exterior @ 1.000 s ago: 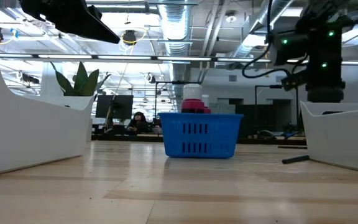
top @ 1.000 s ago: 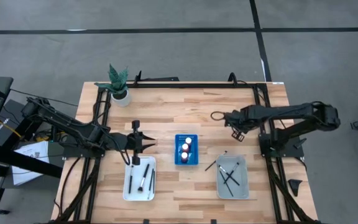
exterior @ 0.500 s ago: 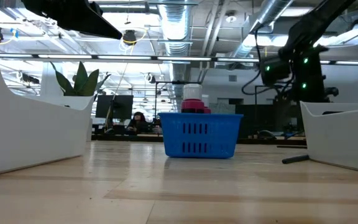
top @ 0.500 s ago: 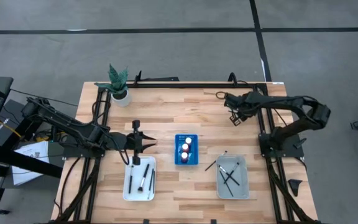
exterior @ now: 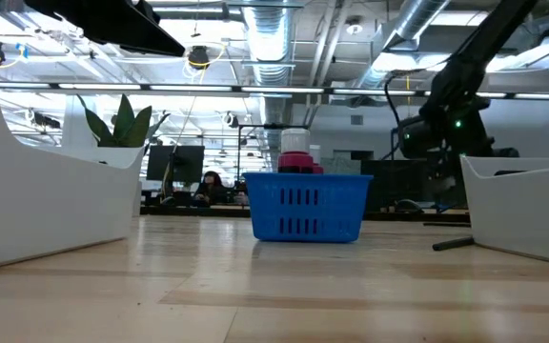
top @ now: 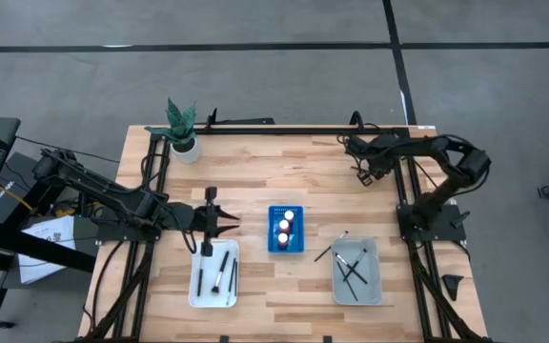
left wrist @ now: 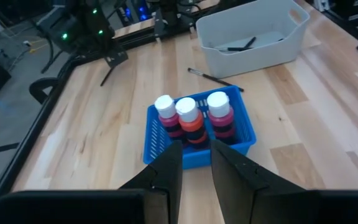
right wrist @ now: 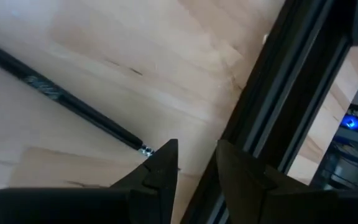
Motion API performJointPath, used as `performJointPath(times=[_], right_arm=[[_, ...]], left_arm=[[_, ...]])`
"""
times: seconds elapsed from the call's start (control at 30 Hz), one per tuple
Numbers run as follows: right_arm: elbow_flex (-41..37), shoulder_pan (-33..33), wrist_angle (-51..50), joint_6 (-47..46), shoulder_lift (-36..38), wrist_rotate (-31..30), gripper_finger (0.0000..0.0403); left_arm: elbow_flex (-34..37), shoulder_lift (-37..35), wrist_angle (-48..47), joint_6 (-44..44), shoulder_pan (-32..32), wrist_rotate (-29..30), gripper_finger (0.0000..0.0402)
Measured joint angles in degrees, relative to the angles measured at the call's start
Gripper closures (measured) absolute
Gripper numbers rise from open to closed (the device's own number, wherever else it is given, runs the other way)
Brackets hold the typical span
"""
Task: Pick & Place Paint Supplies
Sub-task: Put the liner brush into the gray bin
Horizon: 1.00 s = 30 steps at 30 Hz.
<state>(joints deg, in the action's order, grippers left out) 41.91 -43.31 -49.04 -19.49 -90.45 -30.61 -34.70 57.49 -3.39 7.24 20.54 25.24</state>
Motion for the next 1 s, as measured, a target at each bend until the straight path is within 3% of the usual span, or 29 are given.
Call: performJointPath(times=[0.37, 0.47, 0.8, 1.0], right_arm=[[0.2, 1.6, -1.4, 0.4, -7.7, -0.5, 0.0297], [0.1, 4.4, -2.1, -0.9, -6.9, 0.1, 0.0297], [-0.1, 11.5, -4.1, -5.4, -1.8, 10.8, 0.0297], [-0.1, 14.3, -1.4, -6.5, -0.2, 12.5, 0.0297]], left_arm=[[0.0, 0.0, -0.2, -0.5, 0.1, -0.3, 0.0325], [0.0, 0.0, -0.2, -0.6, 0.1, -0.3, 0.0325], [0.0, 0.0, -0.2, -0.6, 0.1, -1.7, 0.0325], [0.0, 0.0, -0.2, -0.6, 0.1, -1.7, 0.0325]])
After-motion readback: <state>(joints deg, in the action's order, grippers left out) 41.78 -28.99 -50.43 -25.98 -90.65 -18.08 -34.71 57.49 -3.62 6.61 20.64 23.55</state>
